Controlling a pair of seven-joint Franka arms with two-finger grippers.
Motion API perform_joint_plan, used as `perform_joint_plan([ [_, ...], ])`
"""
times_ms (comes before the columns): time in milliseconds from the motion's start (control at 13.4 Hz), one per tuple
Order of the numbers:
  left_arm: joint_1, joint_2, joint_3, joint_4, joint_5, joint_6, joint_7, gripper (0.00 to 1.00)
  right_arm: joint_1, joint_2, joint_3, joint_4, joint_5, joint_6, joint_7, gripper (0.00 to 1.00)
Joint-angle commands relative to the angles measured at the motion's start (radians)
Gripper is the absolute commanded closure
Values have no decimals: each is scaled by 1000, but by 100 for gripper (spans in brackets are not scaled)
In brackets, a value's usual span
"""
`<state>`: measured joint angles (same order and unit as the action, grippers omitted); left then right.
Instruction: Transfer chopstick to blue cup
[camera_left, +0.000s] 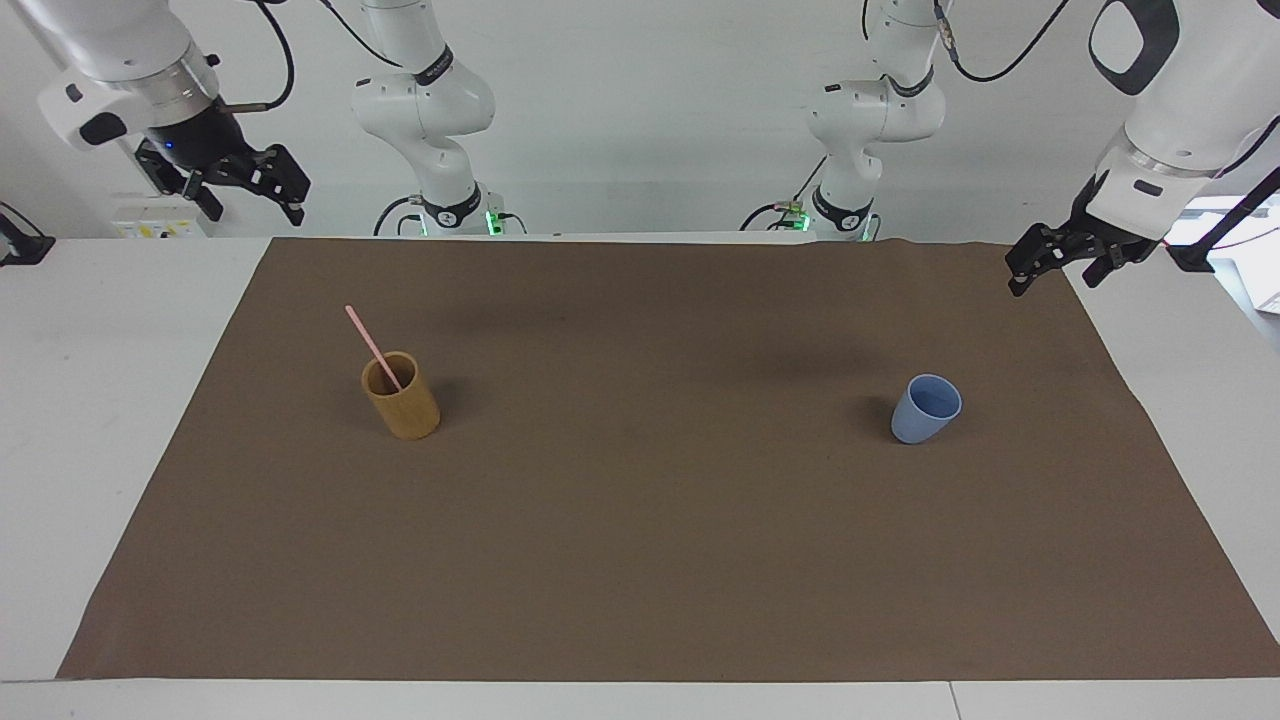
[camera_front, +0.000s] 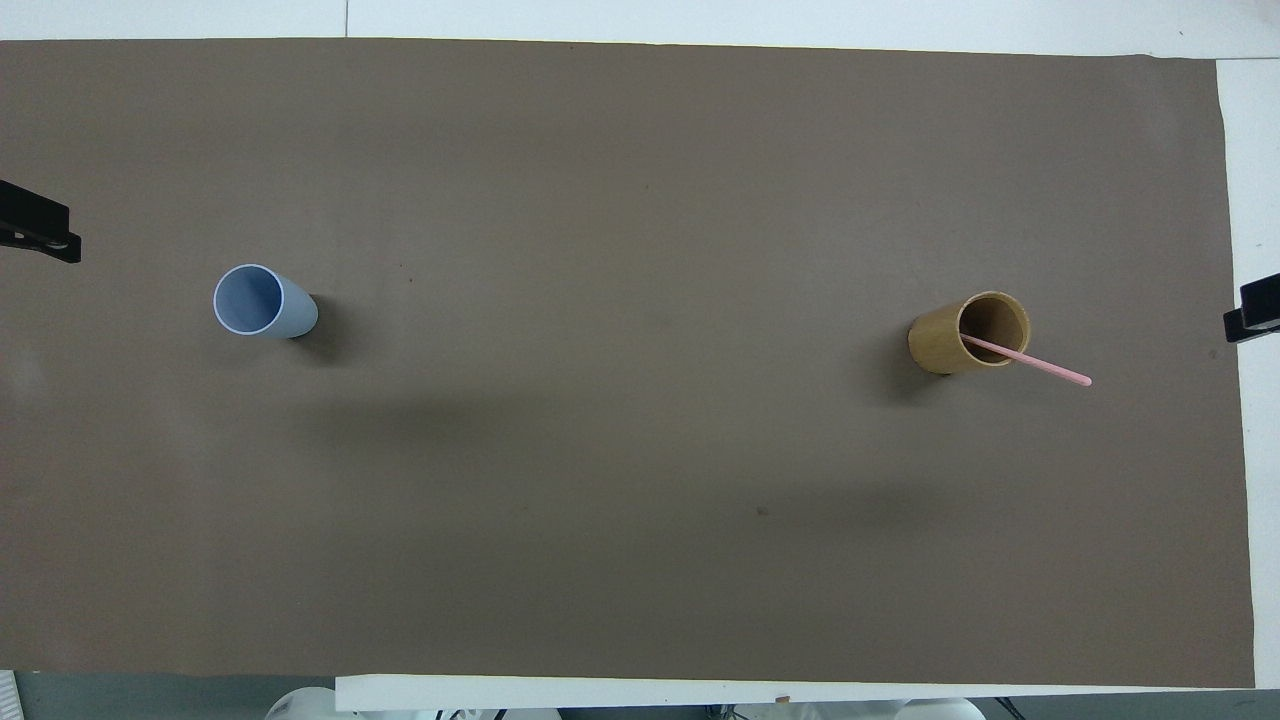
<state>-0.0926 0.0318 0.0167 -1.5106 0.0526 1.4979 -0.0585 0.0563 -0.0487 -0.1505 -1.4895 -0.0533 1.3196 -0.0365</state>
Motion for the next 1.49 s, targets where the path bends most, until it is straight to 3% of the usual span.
perform_joint_plan([
  [0,-1,-3,0,0,7,-15,17,0,2,-14,0,-15,-19,13,-25,0],
  [372,7,-36,0,-81,7,68,16,0,14,-33,3,-63,0,-7,-23,0],
  [521,8,-102,0,-239,6,234,3,0,31,-31,9,-61,-2,15,-45,0],
  [670,8,-124,2,-382,6,385,3,0,31,-31,9,-95,44,81,-187,0],
  [968,-1,-83,0,-525,7,579,-46,0,33,-36,9,-288,87,246,-417,0],
  [1266,7,-56,0,-652,7,732,-49,1,37,-56,8,-472,89,429,-465,0],
  [1340,7,-40,0,-660,7,749,-50,2,33,-56,8,-521,89,469,-464,0],
  [1415,4,-29,0,-660,7,754,-55,10,33,-56,8,-569,89,496,-464,0],
])
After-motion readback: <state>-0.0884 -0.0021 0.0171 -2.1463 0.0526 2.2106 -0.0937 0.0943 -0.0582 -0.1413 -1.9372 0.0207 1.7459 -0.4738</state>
